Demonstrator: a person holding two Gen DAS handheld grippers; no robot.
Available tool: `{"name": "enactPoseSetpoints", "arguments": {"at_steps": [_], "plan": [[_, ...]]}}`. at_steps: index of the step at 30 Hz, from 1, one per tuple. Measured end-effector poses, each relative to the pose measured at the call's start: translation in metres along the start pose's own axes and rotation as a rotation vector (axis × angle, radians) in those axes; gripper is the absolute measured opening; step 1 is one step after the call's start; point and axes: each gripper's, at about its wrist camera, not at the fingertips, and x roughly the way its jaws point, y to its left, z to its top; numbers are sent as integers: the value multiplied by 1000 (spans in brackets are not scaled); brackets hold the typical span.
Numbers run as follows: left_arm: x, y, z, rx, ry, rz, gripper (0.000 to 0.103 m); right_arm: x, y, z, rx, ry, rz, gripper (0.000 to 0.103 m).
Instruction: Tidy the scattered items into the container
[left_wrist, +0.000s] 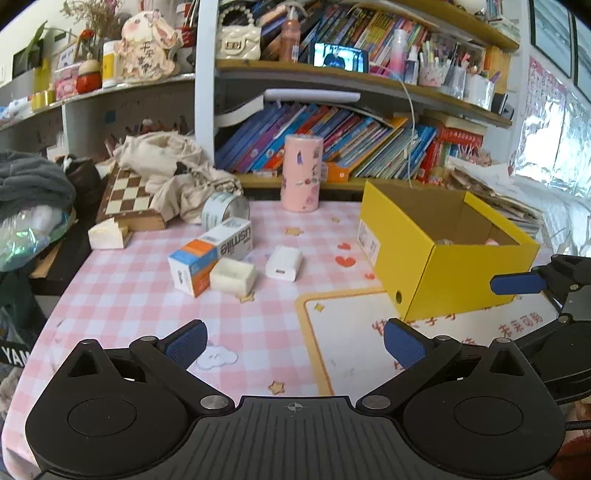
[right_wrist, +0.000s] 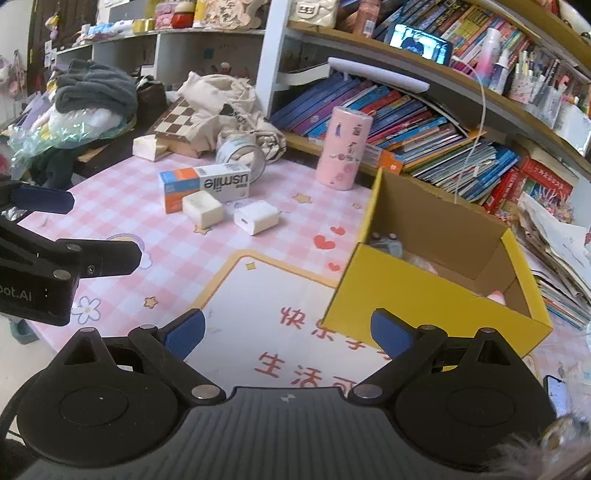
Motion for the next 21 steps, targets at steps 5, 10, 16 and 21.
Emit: {"name": "enactPoseSetpoints", "arguments": {"at_steps": [5, 10, 16, 21], "plan": [[1, 10, -3, 10, 37, 31, 103, 3, 10, 2, -17, 6, 11, 97], [-2, 23, -7, -10, 47, 59, 103, 6, 19, 5, -24, 8, 18, 97], [-5, 38, -12, -41, 64, 82, 103, 12, 34, 10, -46, 14, 39, 97], [-7, 48, -16, -56, 74, 104, 103, 16, 46, 13, -64, 24, 59, 97]]}}
